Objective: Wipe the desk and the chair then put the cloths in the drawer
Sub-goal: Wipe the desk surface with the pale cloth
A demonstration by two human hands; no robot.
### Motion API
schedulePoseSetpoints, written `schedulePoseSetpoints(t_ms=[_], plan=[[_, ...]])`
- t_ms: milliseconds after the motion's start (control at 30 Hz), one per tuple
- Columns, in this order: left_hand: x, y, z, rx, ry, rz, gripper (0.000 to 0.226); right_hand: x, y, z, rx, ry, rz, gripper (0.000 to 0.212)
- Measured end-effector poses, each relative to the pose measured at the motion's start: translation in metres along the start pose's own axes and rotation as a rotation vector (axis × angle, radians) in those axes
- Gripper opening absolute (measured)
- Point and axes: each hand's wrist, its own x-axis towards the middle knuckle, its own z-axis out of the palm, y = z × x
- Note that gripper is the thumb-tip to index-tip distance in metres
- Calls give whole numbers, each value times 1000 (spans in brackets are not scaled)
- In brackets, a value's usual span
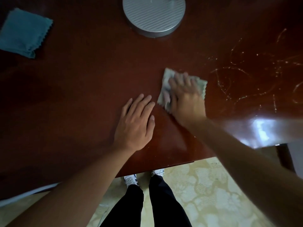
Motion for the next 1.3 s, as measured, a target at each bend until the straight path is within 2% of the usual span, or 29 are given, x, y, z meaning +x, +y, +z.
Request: schedulePoseSetpoints(t_ms=[100, 233, 333, 500, 667, 767, 900, 967, 1033, 1100, 1200, 1300], plan=[[0, -1, 0, 6, -7, -4, 41, -19, 4, -6, 27, -69, -121, 38], [-1, 1, -1, 9, -5, -6, 41, 38, 29, -13, -1, -79, -26, 43], [-1, 0, -1, 6, -10, -2, 41, 39, 21, -11, -9, -53, 10, 41], [0, 1, -3, 12, -42, -12, 42, -14, 8, -6, 74, -31, -67, 40], [2, -4, -11, -92, -62, -41, 44, 27, 19, -6, 44, -103, -124, 40], [-2, -14, -21, -78, -24, -60, 40, 41, -3, 5, 17, -64, -103, 43], [-30, -53, -41, 119, 106, -268, 39, -20, -62, 18, 69, -58, -324, 46], [-52, -70, -43, 202, 113, -290, 44, -39, -76, 21, 109, -86, -400, 44], [-68, -76, -40, 217, 106, -273, 48, -20, -78, 22, 85, -112, -449, 45], [-71, -75, -36, 179, 97, -263, 50, 18, -80, 26, 23, -137, -460, 48], [-71, -75, -35, 125, 75, -276, 50, 67, -89, 33, 19, -159, -376, 52], [-72, -76, -33, 101, 87, -283, 50, 54, -107, 34, 50, -144, -367, 52]])
